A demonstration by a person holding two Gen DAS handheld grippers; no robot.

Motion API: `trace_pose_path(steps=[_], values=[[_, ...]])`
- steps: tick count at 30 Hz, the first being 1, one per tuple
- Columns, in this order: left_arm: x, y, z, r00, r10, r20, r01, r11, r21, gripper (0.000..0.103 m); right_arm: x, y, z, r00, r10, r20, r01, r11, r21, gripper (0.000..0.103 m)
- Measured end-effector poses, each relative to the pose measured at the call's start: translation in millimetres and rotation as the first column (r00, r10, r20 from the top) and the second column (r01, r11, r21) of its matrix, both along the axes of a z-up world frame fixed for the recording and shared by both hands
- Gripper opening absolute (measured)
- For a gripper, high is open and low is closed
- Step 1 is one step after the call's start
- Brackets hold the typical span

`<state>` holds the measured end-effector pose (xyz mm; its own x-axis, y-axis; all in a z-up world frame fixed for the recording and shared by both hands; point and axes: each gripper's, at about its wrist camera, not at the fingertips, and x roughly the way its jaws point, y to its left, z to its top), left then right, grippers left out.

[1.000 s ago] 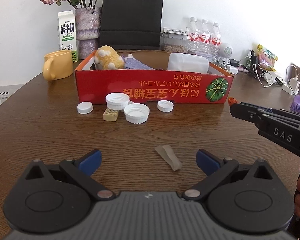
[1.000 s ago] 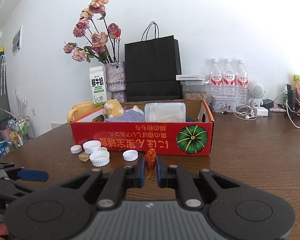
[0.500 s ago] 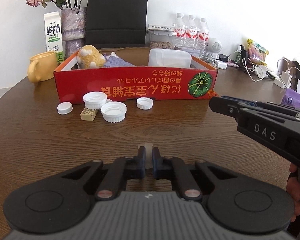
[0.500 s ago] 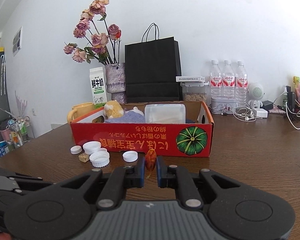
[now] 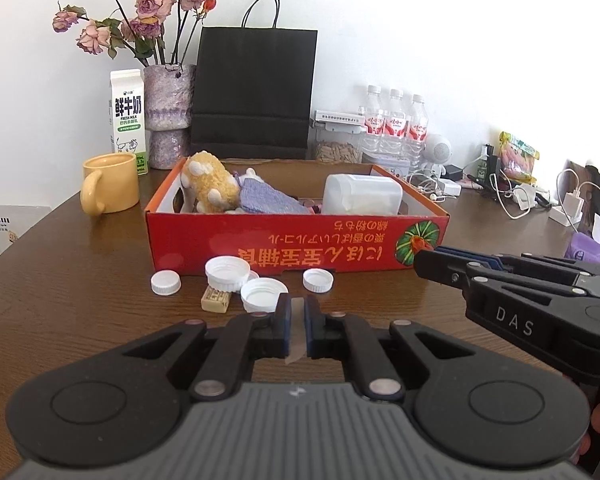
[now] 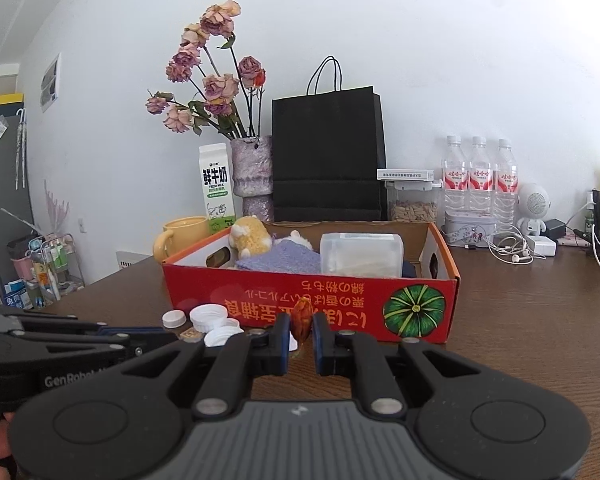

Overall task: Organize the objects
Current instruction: 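Carry the orange item and tan item over the box with both tools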

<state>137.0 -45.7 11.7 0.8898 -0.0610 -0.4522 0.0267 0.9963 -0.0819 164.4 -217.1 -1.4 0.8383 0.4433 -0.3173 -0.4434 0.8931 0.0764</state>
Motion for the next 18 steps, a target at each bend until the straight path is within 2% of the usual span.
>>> trace_pose_path(steps=[18], values=[[45, 39, 32, 0.994, 0.051, 0.092, -0.047, 0.997, -0.053, 0.008, 53, 43, 25, 0.999, 0.037, 0.022, -0.036, 0.999, -0.025, 0.011]])
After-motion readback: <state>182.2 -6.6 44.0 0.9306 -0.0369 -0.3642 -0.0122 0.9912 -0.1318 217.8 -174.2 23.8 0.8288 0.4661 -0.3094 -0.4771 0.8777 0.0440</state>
